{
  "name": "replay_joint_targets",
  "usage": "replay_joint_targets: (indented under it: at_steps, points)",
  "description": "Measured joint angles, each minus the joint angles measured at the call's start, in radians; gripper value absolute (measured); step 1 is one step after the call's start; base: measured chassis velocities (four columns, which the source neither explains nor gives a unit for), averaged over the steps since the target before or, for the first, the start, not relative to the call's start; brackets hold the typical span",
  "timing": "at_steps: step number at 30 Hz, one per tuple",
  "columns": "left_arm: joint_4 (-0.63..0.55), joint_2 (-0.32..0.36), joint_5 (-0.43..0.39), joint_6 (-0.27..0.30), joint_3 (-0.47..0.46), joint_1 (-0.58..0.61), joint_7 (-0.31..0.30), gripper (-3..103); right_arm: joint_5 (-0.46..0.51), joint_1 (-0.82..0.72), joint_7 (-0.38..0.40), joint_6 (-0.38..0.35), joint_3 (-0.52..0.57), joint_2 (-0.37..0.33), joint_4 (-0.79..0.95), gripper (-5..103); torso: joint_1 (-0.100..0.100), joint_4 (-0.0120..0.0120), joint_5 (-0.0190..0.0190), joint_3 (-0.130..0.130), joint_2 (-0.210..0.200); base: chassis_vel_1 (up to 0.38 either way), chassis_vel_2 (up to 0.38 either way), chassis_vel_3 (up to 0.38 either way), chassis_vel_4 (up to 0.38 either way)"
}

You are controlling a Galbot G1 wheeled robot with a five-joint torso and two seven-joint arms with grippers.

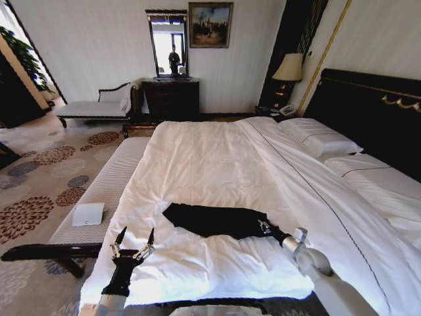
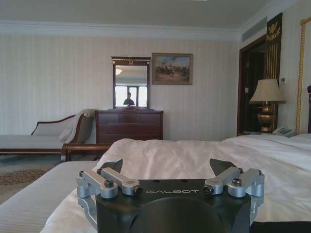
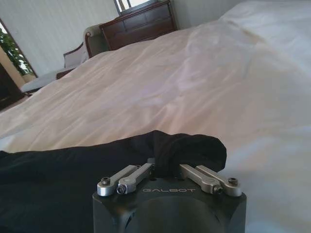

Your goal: Fold the clothes on the bed.

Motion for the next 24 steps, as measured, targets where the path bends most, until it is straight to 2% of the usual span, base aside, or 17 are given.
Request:
replay_joint_targets:
  at_steps: [10,17,24]
  points:
    - [0.0,0.0,0.0,0.0,0.0,0.0,0.0,100,-0.018,0.026,-0.02,0.016,0.046,-0.071,-0.047,4,0.0,0.0,0.0002,0.0,0.0,0.0,0.0,0.0,0.0]
    - [0.0,0.0,0.0,0.0,0.0,0.0,0.0,100,-0.104,0.052,-0.057,0.055,0.062,-0.142,-0.114,4,0.0,0.0,0.0,0.0,0.0,0.0,0.0,0.0,0.0]
    - [0.0,0.0,0.0,0.0,0.0,0.0,0.0,100,-0.073,0.074,-0.028,0.05,0.052,-0.118,-0.096,4,0.0,-0.0001,0.0,0.0,0.0,0.0,0.0,0.0,0.0]
